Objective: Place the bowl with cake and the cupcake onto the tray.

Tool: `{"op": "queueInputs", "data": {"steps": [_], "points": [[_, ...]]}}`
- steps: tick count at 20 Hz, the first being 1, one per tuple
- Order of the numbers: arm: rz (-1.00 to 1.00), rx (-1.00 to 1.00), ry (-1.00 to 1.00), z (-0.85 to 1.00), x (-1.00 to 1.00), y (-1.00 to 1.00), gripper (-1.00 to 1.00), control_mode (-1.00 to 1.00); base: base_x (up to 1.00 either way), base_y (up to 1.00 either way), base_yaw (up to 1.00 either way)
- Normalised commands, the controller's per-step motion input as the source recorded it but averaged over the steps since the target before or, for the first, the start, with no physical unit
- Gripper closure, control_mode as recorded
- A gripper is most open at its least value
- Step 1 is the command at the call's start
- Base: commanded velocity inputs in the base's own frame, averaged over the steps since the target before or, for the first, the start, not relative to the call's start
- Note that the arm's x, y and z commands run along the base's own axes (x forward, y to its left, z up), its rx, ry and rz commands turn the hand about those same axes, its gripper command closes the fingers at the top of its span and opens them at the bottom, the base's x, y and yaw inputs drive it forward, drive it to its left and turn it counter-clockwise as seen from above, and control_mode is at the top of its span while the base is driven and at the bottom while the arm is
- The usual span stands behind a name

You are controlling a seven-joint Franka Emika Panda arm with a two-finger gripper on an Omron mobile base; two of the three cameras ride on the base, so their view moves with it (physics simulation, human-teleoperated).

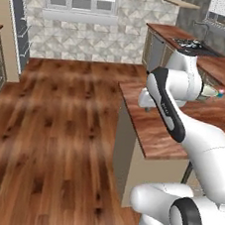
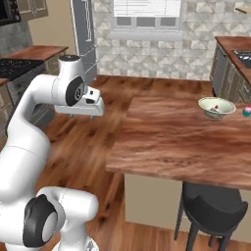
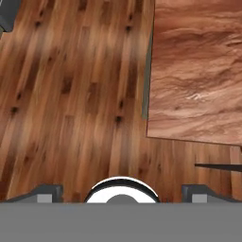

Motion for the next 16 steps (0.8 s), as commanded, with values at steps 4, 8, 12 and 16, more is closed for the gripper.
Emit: {"op": "queueInputs", "data": {"steps": [4, 8, 12, 16], "points": [[0.00, 0.00, 0.00, 0.00, 0.00, 0.00, -1.00, 1.00, 0.13, 0.84, 0.00], [0.00, 0.00, 0.00, 0.00, 0.00, 0.00, -1.00, 1.00, 0.20, 0.83, 0.00], [0.00, 0.00, 0.00, 0.00, 0.00, 0.00, -1.00, 1.00, 0.39, 0.66, 0.00], [0.00, 0.00, 0.00, 0.00, 0.00, 0.00, -1.00, 1.00, 0.85, 0.42, 0.00]]}}
